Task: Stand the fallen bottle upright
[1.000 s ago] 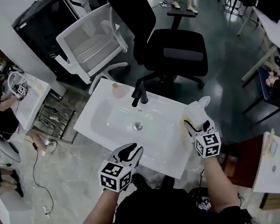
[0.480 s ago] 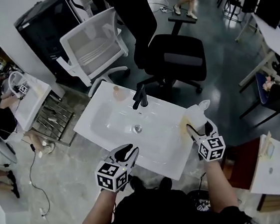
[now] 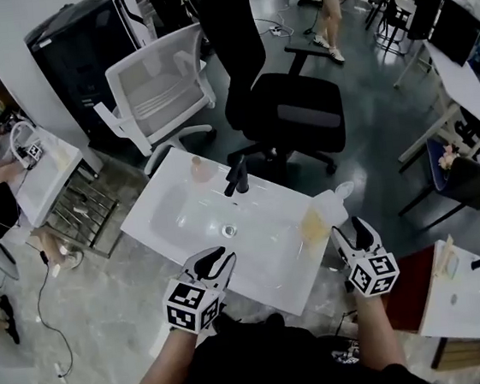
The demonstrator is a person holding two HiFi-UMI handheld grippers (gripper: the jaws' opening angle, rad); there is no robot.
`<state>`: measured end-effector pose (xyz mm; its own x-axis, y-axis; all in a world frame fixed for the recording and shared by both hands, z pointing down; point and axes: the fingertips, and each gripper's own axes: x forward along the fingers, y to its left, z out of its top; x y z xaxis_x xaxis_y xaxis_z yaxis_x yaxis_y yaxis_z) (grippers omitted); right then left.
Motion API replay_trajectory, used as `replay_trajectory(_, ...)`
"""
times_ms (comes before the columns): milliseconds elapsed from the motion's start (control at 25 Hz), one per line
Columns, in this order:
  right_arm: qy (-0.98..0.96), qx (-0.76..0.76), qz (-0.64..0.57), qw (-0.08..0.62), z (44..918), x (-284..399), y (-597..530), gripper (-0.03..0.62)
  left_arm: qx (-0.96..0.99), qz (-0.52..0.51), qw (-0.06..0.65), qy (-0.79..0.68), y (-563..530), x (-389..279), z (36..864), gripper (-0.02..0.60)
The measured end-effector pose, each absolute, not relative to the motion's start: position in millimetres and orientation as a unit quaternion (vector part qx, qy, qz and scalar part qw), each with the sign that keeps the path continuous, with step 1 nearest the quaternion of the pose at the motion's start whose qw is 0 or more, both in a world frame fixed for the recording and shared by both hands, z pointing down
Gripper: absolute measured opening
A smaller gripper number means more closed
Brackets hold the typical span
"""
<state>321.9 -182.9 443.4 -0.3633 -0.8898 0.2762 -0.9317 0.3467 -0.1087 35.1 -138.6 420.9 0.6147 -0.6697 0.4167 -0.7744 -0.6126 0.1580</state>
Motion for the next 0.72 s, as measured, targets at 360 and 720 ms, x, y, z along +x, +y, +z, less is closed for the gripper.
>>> replay_trajectory(360,-0.831,0.548,0.081,0.062,391,286,-165,0.226,0.891,0.153,0.148,-0.401,-152,29,403,0.092)
replay_trajectory(720,-0.881,0.468,0.071,0.011,338,211,-161,0.027,0.902,0.145,0.08,-0.398,-176,22,357,0.083)
